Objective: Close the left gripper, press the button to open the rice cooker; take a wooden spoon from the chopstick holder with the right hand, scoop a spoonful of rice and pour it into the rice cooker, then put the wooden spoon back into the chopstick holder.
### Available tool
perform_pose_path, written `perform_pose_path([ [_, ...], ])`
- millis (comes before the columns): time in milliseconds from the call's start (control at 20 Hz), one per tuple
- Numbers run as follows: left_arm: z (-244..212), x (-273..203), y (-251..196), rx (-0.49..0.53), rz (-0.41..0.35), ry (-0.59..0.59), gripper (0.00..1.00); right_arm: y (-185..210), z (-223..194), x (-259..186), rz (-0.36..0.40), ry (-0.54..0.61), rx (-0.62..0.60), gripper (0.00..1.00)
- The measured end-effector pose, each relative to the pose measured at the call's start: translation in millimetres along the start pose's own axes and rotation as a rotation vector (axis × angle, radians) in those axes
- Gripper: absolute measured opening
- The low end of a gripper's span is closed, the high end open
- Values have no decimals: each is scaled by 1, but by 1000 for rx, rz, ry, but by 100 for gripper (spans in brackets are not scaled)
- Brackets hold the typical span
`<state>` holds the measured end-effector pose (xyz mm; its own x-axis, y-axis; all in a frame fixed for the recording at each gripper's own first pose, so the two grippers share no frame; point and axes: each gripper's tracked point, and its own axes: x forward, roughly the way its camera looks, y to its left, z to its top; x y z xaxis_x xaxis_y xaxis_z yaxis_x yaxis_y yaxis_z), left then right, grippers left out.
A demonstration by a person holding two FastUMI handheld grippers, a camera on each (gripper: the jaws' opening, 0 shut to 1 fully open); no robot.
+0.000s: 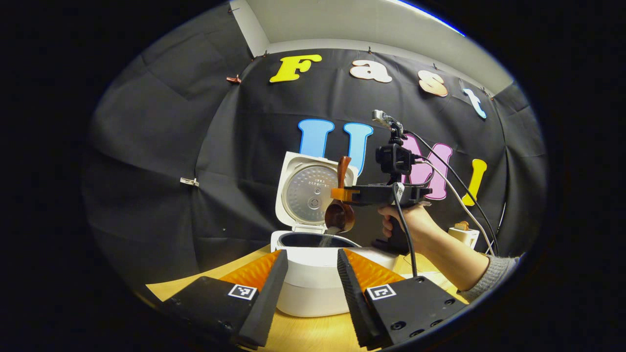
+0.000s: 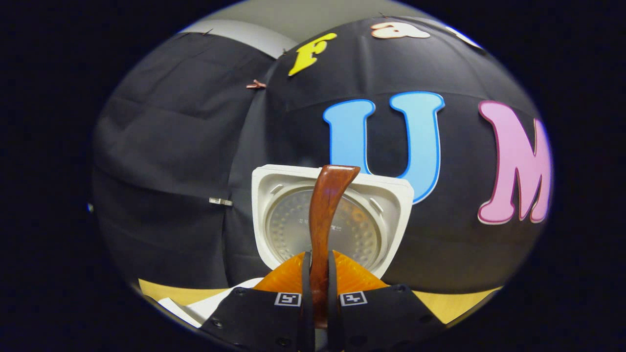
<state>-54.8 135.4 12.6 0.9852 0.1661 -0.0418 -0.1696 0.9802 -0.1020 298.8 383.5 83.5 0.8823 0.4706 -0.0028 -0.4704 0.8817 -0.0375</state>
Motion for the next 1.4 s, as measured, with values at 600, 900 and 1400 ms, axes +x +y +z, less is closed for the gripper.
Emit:
perform_pose_path([
  [600, 1, 1, -2, 0, -1, -3, 67, 8, 2, -2, 41, -8, -103, 14],
  [900, 4, 0, -4, -2, 3, -11, 67, -3, -11, -6, 51, 80, 329, 14],
  [1400, 9, -1, -18, 7, -10, -23, 67, -60, 20, -63, 23, -47, 871, 14],
])
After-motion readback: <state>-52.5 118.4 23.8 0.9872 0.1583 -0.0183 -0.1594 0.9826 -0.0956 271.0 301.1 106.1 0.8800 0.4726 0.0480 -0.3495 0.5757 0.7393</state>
